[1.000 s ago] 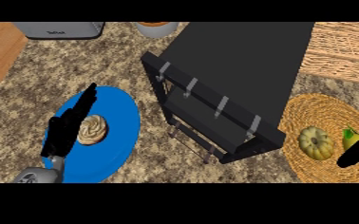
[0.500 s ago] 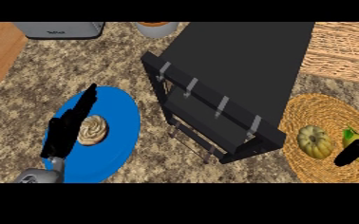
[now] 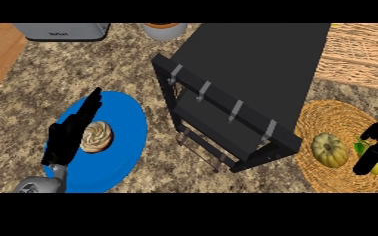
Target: Pick the lemon from the placemat and place it in the tiered shelf
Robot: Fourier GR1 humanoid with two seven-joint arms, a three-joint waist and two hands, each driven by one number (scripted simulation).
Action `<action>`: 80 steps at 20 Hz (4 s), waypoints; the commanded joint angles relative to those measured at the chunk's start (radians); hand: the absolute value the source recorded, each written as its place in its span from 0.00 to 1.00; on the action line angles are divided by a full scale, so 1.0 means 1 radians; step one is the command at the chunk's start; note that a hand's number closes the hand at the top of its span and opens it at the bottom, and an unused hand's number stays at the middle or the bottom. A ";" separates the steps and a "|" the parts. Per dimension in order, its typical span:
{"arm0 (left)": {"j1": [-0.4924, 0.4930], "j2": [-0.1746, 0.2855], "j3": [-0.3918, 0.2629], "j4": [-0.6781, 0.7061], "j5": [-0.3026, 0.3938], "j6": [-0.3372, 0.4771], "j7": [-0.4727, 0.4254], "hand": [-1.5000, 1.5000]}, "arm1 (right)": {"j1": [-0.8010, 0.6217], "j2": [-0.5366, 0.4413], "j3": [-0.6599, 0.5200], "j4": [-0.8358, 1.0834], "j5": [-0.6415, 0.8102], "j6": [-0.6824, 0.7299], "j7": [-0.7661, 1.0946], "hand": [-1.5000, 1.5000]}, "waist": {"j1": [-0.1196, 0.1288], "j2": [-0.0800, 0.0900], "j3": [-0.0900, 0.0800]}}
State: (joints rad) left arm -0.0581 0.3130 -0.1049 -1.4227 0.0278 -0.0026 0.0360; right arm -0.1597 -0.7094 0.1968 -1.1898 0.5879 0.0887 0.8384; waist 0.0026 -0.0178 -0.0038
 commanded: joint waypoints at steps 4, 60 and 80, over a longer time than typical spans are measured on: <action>0.019 -0.076 -0.031 0.090 -0.030 0.002 -0.018 0.50 | -0.040 0.033 -0.010 0.042 0.081 -0.039 -0.033 1.00 | 0.000 0.020 0.004; 0.049 -0.116 -0.007 0.029 -0.094 -0.060 0.008 0.50 | -0.949 0.228 0.056 0.109 -0.253 0.202 -0.826 1.00 | 0.037 0.027 0.003; 0.024 -0.096 0.038 0.026 -0.074 -0.095 0.033 0.50 | -0.975 0.531 -0.311 0.384 -0.690 0.311 -0.644 0.00 | 0.032 0.029 0.003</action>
State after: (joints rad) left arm -0.0536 0.2321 -0.0508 -1.4392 -0.0573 -0.0746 0.0762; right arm -1.1661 -0.3460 -0.0587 -0.8794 -0.0216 0.5073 0.1737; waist 0.0173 -0.0362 0.0049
